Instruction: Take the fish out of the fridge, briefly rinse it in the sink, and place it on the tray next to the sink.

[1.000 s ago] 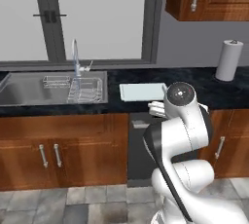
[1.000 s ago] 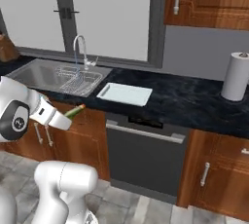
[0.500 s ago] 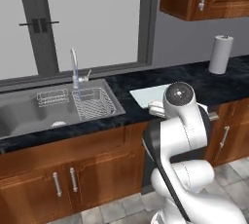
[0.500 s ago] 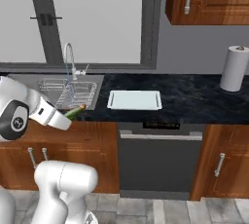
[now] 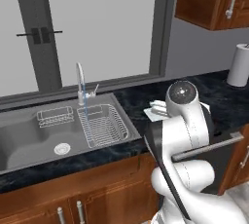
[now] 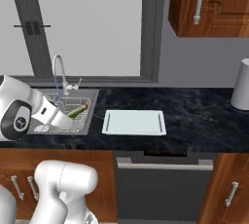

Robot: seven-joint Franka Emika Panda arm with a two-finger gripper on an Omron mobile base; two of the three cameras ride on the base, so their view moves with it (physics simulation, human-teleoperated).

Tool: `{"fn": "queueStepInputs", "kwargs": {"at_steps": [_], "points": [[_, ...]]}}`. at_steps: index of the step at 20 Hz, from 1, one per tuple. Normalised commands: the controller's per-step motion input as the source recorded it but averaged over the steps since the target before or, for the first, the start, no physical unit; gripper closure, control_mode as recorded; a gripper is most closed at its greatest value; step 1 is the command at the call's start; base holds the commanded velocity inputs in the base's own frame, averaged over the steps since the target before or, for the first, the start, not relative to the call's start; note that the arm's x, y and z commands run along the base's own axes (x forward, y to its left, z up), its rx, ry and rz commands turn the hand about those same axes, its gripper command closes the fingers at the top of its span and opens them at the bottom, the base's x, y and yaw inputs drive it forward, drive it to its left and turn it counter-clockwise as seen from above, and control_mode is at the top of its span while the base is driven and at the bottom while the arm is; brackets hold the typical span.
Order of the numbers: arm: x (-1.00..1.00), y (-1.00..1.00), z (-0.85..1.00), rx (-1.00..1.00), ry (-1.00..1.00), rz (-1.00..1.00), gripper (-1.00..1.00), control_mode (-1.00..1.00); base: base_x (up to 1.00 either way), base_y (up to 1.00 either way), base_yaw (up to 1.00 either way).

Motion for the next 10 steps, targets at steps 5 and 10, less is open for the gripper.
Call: {"fn": "queueStepInputs", "kwargs": {"at_steps": [5,10], "points": [[0.00,0.00,0.00,0.00,0.00,0.00,1.00,1.00,0.48,0.03,0.00],[0.00,0.37,0.00,-0.01,0.14,0.14,1.00,-1.00,0.00,0.05,0.01]]}}
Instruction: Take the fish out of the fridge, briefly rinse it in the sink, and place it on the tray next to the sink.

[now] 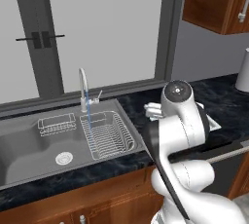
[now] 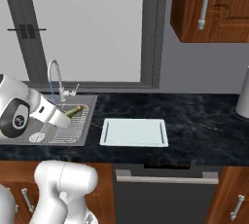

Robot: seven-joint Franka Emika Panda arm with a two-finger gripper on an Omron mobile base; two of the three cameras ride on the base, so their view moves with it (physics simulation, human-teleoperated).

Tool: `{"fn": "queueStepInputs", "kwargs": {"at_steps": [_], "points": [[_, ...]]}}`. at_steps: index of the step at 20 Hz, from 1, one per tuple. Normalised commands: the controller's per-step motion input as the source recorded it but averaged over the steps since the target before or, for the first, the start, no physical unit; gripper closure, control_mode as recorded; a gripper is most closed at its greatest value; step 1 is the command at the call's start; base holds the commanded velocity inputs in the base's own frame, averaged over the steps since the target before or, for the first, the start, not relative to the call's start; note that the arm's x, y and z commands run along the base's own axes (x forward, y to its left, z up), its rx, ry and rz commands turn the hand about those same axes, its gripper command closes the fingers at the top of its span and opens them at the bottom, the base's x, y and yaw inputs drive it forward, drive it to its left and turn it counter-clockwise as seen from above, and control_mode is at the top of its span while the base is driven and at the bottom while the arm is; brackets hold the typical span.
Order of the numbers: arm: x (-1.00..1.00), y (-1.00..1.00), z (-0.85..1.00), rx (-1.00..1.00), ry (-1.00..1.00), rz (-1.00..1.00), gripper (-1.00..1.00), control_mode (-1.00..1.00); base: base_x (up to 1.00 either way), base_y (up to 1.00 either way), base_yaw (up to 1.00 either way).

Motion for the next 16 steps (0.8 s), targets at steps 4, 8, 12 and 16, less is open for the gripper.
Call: {"fn": "queueStepInputs", "kwargs": {"at_steps": [4,8,12,16], "points": [[0.00,0.79,0.00,0.00,0.25,0.42,1.00,-1.00,0.00,0.00,0.00],[0.01,0.58,0.00,0.03,0.33,0.50,1.00,-1.00,0.00,0.00,0.00],[0.17,0.10,-0.05,0.23,0.26,0.54,1.00,-1.00,0.00,0.00,0.00],[0.48,-0.01,-0.05,0.33,0.08,0.30,1.00,-1.00,0.00,0.00,0.00]]}}
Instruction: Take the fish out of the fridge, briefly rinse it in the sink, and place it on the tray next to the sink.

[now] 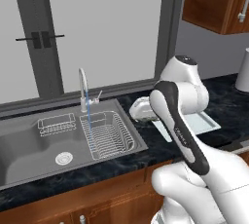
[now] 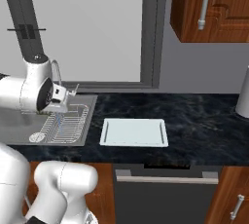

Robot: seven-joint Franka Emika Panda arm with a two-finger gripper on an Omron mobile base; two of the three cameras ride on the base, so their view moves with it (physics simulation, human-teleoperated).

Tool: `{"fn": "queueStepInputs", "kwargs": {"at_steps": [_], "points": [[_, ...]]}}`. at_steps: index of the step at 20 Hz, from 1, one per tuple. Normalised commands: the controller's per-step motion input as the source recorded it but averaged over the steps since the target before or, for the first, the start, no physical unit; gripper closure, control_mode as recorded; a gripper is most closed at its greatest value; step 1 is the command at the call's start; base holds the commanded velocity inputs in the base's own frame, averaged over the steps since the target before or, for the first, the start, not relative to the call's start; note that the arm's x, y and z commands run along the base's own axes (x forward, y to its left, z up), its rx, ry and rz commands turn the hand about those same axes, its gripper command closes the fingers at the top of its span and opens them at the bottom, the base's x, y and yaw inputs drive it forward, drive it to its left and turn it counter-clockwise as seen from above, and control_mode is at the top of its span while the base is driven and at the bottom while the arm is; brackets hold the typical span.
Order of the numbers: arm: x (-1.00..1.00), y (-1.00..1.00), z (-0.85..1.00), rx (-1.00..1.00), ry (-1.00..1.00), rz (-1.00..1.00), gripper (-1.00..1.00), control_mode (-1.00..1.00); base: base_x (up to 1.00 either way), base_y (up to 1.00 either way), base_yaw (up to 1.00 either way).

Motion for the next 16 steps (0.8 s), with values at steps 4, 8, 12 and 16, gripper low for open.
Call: {"fn": "queueStepInputs", "kwargs": {"at_steps": [4,8,12,16], "points": [[0.18,0.00,-0.20,0.25,-0.01,0.03,1.00,-1.00,0.00,0.00,0.00],[0.49,0.01,-0.12,0.06,0.00,0.13,1.00,-1.00,0.00,0.00,0.00],[0.40,0.00,-0.01,0.02,0.09,0.44,1.00,-1.00,0.00,0.00,0.00],[0.48,0.14,0.00,0.00,0.13,0.40,1.00,-1.00,0.00,0.00,0.00]]}}
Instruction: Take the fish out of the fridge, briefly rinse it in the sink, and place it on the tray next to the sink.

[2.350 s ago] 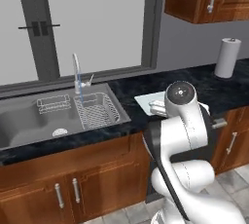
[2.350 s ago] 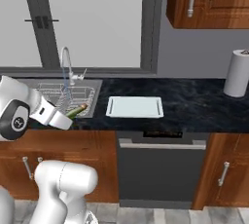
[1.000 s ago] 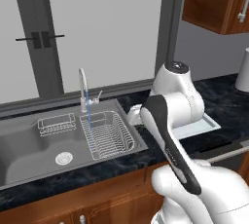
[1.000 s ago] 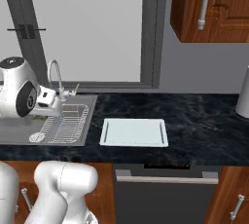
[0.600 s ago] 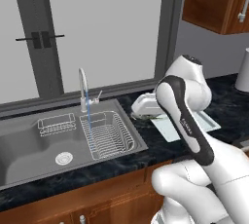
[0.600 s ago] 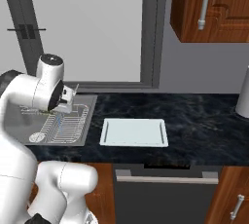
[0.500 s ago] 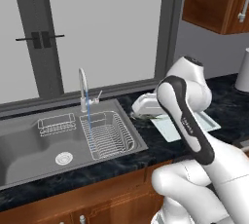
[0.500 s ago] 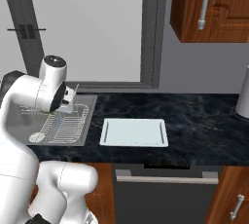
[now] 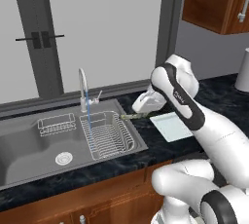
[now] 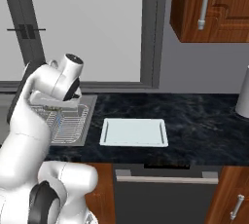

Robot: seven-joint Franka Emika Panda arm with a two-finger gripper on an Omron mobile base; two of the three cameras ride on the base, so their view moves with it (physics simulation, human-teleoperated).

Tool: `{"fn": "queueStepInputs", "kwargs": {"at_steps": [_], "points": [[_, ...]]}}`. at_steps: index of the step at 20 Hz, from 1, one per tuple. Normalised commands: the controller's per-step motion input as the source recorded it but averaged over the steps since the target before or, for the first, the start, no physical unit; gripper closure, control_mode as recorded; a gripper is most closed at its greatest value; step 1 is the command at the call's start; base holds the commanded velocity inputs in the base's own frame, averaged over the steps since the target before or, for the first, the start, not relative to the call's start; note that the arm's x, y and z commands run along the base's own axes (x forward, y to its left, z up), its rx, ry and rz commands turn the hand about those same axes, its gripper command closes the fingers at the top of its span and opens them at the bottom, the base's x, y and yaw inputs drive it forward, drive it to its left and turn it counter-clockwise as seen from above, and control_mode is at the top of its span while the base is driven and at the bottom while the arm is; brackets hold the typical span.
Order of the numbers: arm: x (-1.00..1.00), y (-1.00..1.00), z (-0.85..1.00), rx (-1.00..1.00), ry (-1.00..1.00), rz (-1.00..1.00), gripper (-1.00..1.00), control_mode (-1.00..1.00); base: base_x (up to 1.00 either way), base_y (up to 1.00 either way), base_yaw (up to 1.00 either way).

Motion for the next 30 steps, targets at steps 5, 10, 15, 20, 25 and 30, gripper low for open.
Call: {"fn": "queueStepInputs", "kwargs": {"at_steps": [5,10,15,20,25,30], "points": [[0.38,0.36,0.00,0.00,0.09,0.29,1.00,-1.00,0.00,0.00,0.00],[0.51,0.30,-0.02,0.01,0.00,0.09,1.00,-1.00,0.00,0.00,0.00],[0.85,0.08,-0.11,0.03,0.00,0.02,1.00,-1.00,0.00,0.00,0.00],[0.82,0.14,-0.18,0.03,0.00,0.00,1.00,-1.00,0.00,0.00,0.00],[0.63,0.40,-0.24,0.01,0.00,0.03,1.00,-1.00,0.00,0.00,0.00],[0.20,0.37,-0.26,0.00,0.00,0.02,1.00,-1.00,0.00,0.00,0.00]]}}
